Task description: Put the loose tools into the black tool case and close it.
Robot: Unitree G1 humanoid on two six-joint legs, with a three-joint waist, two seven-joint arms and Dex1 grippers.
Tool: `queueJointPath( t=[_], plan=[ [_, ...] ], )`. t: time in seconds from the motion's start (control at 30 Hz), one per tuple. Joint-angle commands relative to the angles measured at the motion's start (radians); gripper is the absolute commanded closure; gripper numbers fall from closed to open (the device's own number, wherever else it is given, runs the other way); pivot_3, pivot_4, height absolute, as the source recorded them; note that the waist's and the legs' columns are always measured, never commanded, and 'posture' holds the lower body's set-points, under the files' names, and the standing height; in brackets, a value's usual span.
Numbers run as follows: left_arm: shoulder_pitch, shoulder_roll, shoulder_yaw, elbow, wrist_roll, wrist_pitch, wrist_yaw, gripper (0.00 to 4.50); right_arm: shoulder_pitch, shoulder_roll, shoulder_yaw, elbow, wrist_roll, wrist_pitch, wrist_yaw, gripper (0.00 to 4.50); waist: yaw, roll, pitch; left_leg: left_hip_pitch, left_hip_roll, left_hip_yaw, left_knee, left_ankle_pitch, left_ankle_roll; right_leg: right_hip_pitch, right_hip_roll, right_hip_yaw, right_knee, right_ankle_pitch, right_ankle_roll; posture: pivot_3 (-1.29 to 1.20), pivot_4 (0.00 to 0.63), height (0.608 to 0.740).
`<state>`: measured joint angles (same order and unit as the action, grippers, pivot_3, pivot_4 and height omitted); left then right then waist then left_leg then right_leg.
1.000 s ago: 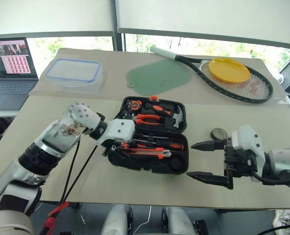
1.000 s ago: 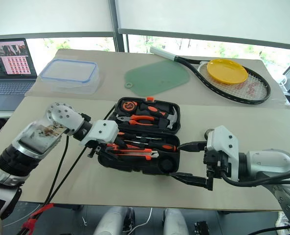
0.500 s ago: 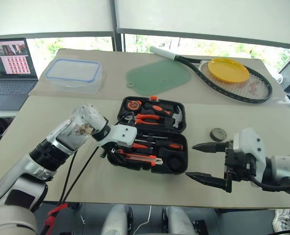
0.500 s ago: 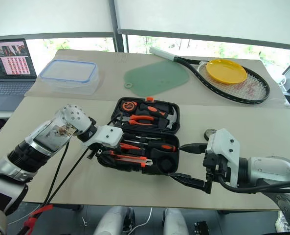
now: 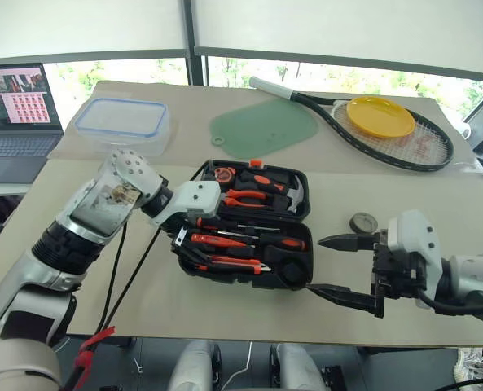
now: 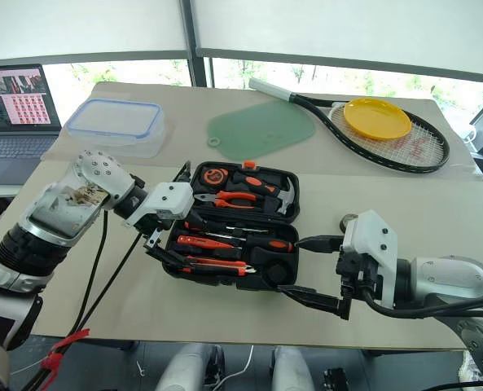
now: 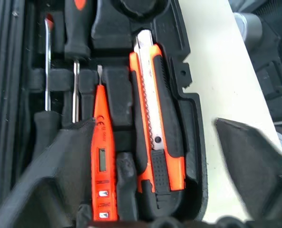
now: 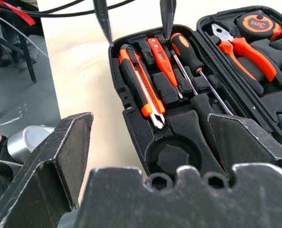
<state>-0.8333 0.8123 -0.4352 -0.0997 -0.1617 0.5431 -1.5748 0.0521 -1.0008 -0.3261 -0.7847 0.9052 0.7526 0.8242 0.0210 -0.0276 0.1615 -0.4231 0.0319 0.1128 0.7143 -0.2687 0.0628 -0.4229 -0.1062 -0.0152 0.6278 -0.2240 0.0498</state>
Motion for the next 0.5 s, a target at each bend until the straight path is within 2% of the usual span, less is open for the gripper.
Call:
queueJointPath(
  t=[0.03, 0.17, 0.27, 0.5],
  plan=[
    [0.03, 0.008, 0.002, -0.035, 0.016, -0.057, 0.012, 1.87, -0.012, -0.005, -0.01, -0.004, 0.0, -0.009, 0.002, 0.0, 0.0, 0.0, 0.0, 0.0, 0.0, 0.0, 0.0, 0.0, 0.0, 0.0, 0.0, 0.0, 0.0, 0.0, 0.0, 0.0, 0.15, 0.738],
    [0.056, 0.015, -0.009, -0.052, 0.022, -0.069, 0.009, 3.52, -0.01, -0.009, -0.014, 0.0, -0.002, -0.01, 0.008, 0.0, 0.001, 0.0, 0.0, 0.0, 0.0, 0.0, 0.0, 0.0, 0.0, 0.0, 0.0, 0.0, 0.0, 0.0, 0.0, 0.0, 0.15, 0.738],
    [0.063, 0.016, -0.043, -0.053, 0.075, -0.098, 0.023, 4.48, -0.002, -0.006, -0.014, -0.004, -0.004, -0.009, 0.007, 0.0, 0.003, 0.0, 0.0, 0.0, 0.0, 0.0, 0.0, 0.0, 0.0, 0.0, 0.0, 0.0, 0.0, 0.0, 0.0, 0.0, 0.15, 0.738],
    [0.081, 0.017, -0.084, -0.088, 0.113, -0.102, 0.015, 4.48, 0.01, -0.006, -0.019, -0.002, -0.005, -0.006, 0.008, 0.0, 0.003, 0.0, 0.0, 0.0, 0.0, 0.0, 0.0, 0.0, 0.0, 0.0, 0.0, 0.0, 0.0, 0.0, 0.0, 0.0, 0.15, 0.738]
  ],
)
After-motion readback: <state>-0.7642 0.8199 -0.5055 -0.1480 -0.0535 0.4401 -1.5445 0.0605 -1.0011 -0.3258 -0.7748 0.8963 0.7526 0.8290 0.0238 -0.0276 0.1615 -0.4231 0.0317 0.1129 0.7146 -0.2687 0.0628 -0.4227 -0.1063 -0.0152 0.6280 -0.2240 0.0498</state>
